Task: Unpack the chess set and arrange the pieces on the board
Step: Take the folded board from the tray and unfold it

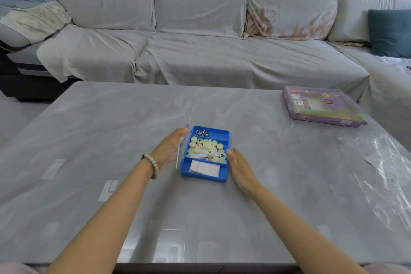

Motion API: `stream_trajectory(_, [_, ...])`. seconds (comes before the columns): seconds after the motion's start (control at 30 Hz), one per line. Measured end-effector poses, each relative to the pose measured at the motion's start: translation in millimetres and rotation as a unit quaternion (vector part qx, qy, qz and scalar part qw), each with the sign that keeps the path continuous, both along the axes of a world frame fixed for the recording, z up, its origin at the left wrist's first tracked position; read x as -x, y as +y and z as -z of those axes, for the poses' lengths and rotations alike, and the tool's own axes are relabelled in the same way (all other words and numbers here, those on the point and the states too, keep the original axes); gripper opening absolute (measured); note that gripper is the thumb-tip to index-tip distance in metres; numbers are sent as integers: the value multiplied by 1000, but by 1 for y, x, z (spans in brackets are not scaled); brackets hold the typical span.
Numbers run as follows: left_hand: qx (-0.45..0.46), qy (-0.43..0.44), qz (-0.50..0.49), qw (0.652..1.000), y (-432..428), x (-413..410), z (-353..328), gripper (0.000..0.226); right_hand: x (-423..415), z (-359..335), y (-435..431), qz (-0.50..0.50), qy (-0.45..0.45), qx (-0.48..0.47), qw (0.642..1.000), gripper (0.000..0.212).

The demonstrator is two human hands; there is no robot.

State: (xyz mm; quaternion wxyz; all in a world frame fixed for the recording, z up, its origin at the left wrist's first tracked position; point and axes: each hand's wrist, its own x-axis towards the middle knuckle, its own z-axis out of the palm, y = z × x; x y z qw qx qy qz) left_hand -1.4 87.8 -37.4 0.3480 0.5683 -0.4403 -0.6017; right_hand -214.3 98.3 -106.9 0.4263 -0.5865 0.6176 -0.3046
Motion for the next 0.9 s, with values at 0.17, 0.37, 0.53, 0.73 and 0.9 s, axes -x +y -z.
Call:
stream_trajectory(0.17, [99, -21, -36, 994, -4, -24, -14, 52, -11, 2, -12, 2, 65, -7, 998, 71])
stream_trajectory(0.37, [179, -483, -73, 854, -4, -35, -21, 45, -27, 4, -13, -13, 171, -10, 985, 93])
stream_trajectory(0.53, [45, -557, -53, 828, 2, -39, 13, 74, -24, 7, -12, -33, 179, -9, 983, 95])
stream_trajectory(0.73, [27, -530, -24, 847, 13, -37, 55, 72, -15, 8, -13, -39, 179, 29, 983, 88])
stream_trajectory(0.9, [174, -510, 105, 836, 11, -8, 64, 49, -10, 0, -16, 3, 91, 172, 981, 32])
